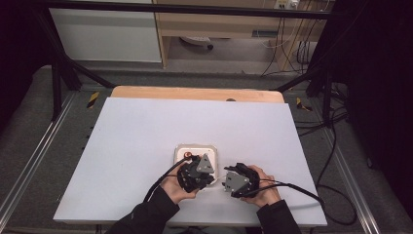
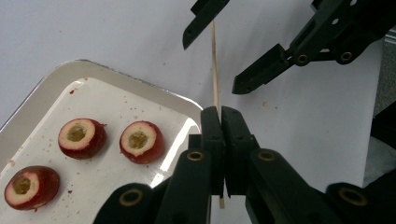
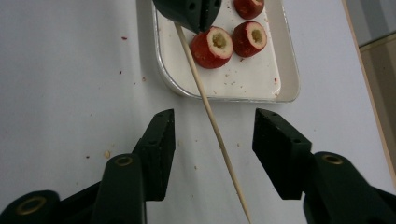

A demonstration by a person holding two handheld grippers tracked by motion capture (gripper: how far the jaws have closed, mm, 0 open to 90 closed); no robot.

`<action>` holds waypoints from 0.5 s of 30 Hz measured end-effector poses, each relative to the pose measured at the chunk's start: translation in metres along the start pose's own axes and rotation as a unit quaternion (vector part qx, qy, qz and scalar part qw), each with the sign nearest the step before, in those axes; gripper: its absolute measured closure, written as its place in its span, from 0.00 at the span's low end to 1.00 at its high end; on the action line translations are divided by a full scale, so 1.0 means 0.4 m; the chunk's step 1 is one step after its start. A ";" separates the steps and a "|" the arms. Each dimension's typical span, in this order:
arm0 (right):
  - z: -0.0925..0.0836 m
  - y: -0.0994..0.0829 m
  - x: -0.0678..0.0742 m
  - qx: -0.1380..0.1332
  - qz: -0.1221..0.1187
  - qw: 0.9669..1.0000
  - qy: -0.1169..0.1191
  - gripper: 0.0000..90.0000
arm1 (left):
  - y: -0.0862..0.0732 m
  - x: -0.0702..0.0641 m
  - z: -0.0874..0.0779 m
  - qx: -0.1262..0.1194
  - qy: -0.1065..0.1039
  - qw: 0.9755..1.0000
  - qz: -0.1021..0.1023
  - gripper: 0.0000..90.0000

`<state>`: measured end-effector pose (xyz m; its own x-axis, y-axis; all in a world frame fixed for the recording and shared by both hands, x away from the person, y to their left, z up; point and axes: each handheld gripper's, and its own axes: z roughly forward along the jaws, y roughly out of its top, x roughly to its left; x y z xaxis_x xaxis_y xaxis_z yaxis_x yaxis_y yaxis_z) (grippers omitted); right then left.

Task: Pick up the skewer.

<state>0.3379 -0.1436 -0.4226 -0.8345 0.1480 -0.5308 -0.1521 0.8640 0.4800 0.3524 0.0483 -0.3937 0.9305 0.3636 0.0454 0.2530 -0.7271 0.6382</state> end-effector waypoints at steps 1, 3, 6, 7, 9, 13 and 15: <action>0.001 -0.002 -0.003 0.005 -0.022 1.000 -0.006 0.59 | 0.002 -0.001 0.002 0.000 -0.001 1.000 -0.001 0.98; 0.002 -0.003 0.002 0.008 -0.035 0.999 -0.002 0.64 | 0.005 -0.005 0.006 0.003 -0.002 1.000 0.001 0.98; 0.004 -0.005 0.006 0.019 -0.059 0.998 -0.001 0.71 | 0.006 -0.008 0.012 0.007 -0.006 1.000 0.006 0.98; 0.004 -0.006 0.007 0.020 -0.068 0.998 0.000 0.73 | 0.007 -0.009 0.014 0.007 -0.008 1.000 0.007 0.98; 0.006 -0.007 0.010 0.022 -0.082 0.996 0.002 0.77 | 0.007 -0.011 0.016 0.007 -0.009 1.000 0.008 0.98; 0.006 -0.007 0.013 0.023 -0.097 0.995 0.004 0.84 | 0.008 -0.014 0.018 0.007 -0.011 1.000 0.009 0.98; 0.006 -0.008 0.015 0.022 -0.102 0.994 0.005 0.87 | 0.008 -0.014 0.018 0.008 -0.011 1.000 0.009 0.98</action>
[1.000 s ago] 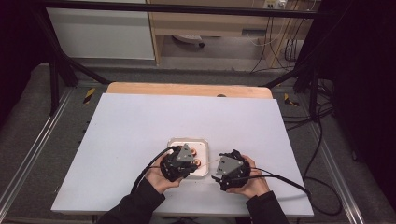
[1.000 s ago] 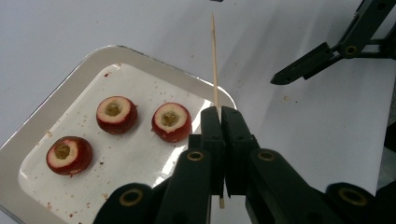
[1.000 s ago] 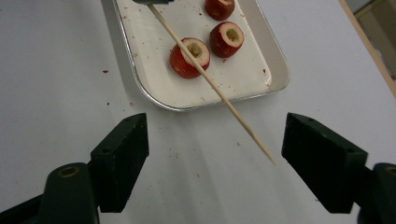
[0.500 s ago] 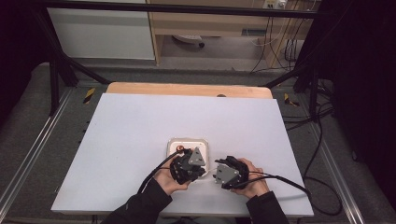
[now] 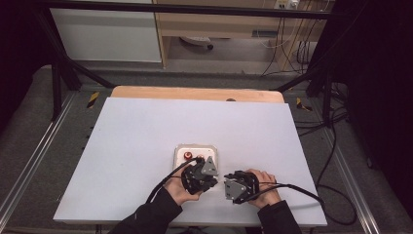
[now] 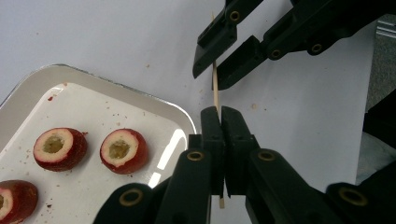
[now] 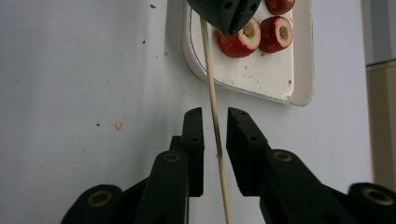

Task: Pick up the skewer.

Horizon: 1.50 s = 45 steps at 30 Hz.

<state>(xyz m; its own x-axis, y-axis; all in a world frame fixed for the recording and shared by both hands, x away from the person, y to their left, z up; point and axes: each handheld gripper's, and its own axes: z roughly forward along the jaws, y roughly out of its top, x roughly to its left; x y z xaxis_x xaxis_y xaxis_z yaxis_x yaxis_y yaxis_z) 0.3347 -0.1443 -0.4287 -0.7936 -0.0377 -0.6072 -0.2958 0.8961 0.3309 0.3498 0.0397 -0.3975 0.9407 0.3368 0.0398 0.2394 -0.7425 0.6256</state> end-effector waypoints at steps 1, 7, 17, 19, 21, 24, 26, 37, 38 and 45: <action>0.000 0.000 0.001 0.001 -0.003 1.000 0.002 0.88 | -0.001 0.000 0.000 0.000 0.000 1.000 0.000 0.98; 0.006 -0.001 0.007 0.009 -0.025 1.000 0.005 0.94 | -0.006 0.000 0.002 0.004 -0.004 1.000 0.003 0.98; 0.003 0.000 0.012 0.016 -0.052 0.998 0.004 0.99 | -0.008 0.002 0.005 0.007 -0.009 1.000 0.002 0.98; 0.002 0.000 0.011 0.017 -0.055 0.998 0.005 0.99 | -0.008 0.002 0.006 0.006 -0.010 1.000 -0.004 0.98; -0.001 0.001 0.011 0.019 -0.059 0.998 0.004 0.99 | -0.007 0.006 0.004 0.012 -0.014 1.000 -0.005 0.97; -0.003 0.004 0.011 0.033 -0.072 0.997 -0.002 0.99 | -0.003 0.013 -0.001 0.026 -0.014 1.000 -0.009 0.93; -0.004 0.009 0.008 0.040 -0.083 0.996 -0.006 0.99 | -0.001 0.019 -0.005 0.038 -0.022 0.999 -0.019 0.90; -0.001 0.054 -0.006 0.069 -0.142 0.987 -0.019 0.99 | 0.009 0.029 0.009 0.101 -0.019 0.994 -0.030 0.93; -0.001 0.058 -0.006 0.071 -0.147 0.986 -0.019 0.99 | 0.010 0.030 0.012 0.106 -0.019 0.994 -0.031 0.94; 0.002 0.069 -0.002 0.088 -0.176 0.980 -0.025 0.99 | 0.012 0.024 0.026 0.117 -0.015 0.993 -0.031 0.97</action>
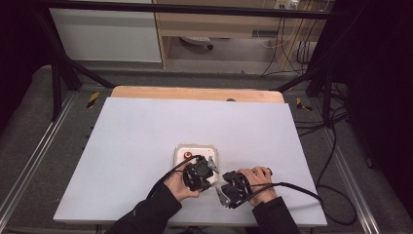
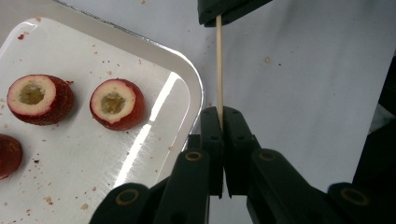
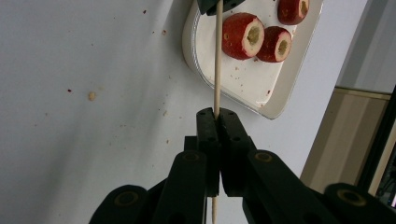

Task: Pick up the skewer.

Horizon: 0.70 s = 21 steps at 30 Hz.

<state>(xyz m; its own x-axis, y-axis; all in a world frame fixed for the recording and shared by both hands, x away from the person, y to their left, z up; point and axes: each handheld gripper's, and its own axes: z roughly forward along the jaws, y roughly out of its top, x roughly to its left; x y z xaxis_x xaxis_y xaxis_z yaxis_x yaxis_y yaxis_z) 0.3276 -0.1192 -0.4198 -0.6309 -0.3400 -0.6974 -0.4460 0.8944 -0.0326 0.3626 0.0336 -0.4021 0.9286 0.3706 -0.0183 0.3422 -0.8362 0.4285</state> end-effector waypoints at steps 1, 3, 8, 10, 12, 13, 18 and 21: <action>0.000 0.000 0.000 0.001 -0.003 1.000 -0.001 0.99 | 0.001 -0.001 0.001 0.002 0.002 1.000 0.001 0.97; -0.002 0.001 0.003 0.006 0.000 1.000 -0.004 0.98 | 0.000 -0.005 0.003 0.002 0.006 1.000 0.002 0.98; -0.006 -0.004 0.000 0.000 0.029 1.000 -0.005 0.91 | -0.008 -0.007 -0.004 -0.012 0.018 1.000 0.009 0.98; -0.007 -0.011 -0.005 -0.004 0.065 0.998 0.000 0.81 | -0.016 -0.007 -0.009 -0.019 0.023 1.000 0.005 0.98; -0.009 -0.021 -0.010 -0.011 0.107 0.994 0.001 0.71 | -0.026 -0.003 -0.015 -0.023 0.029 0.999 0.003 0.98; -0.010 -0.025 -0.012 -0.022 0.140 0.990 0.003 0.66 | -0.032 -0.002 -0.016 -0.031 0.034 0.999 -0.003 0.98; -0.013 -0.067 -0.026 -0.032 0.267 0.963 0.003 0.50 | -0.062 0.012 -0.026 -0.034 0.043 0.998 -0.009 0.98; -0.013 -0.097 -0.029 -0.041 0.344 0.938 0.009 0.43 | -0.095 0.023 -0.040 -0.046 0.045 0.998 -0.023 0.98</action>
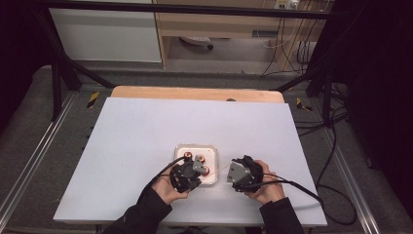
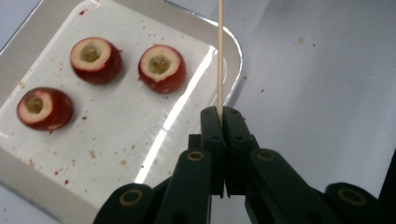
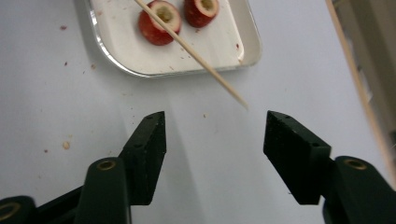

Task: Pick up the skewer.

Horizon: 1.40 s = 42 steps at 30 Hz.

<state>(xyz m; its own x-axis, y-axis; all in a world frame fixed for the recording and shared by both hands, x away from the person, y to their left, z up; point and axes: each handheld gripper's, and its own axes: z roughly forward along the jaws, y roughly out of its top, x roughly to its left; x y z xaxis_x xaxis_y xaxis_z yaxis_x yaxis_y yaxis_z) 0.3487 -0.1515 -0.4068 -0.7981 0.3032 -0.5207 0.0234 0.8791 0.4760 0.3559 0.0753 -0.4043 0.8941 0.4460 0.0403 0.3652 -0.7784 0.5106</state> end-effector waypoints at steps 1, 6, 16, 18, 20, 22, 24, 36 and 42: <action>0.000 -0.008 -0.005 -0.002 0.030 1.000 0.005 0.41 | -0.009 0.003 -0.005 -0.006 0.001 1.000 -0.005 0.98; 0.007 -0.051 -0.020 -0.018 0.132 0.990 0.035 0.36 | -0.054 0.017 -0.027 -0.033 0.012 0.999 -0.026 0.98; 0.017 -0.106 -0.024 -0.014 0.275 0.959 0.065 0.21 | -0.155 0.036 -0.058 -0.094 0.028 0.992 -0.083 0.98; 0.017 -0.105 -0.026 -0.008 0.294 0.953 0.071 0.18 | -0.164 0.037 -0.061 -0.099 0.031 0.991 -0.087 0.98; 0.017 -0.103 -0.029 -0.011 0.312 0.947 0.079 0.15 | -0.182 0.039 -0.065 -0.110 0.036 0.989 -0.096 0.98; 0.015 -0.100 -0.033 -0.017 0.325 0.942 0.085 0.13 | -0.197 0.041 -0.069 -0.119 0.042 0.987 -0.104 0.98; 0.012 -0.097 -0.037 -0.021 0.338 0.937 0.089 0.10 | -0.208 0.043 -0.073 -0.128 0.046 0.985 -0.109 0.98; 0.016 -0.047 -0.057 -0.024 0.357 0.928 0.103 0.03 | -0.261 0.052 -0.089 -0.155 0.067 0.977 -0.131 0.98; 0.033 -0.006 -0.060 -0.024 0.365 0.923 0.118 0.03 | -0.276 0.053 -0.092 -0.158 0.077 0.974 -0.142 0.98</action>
<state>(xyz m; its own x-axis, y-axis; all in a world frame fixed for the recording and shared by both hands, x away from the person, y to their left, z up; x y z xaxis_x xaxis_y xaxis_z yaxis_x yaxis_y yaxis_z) 0.3757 -0.1560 -0.4047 -0.6900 0.7142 0.1175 0.5839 0.4534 0.6734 0.3251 0.1871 -0.4283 0.7099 0.7038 -0.0260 0.4728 -0.4489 0.7583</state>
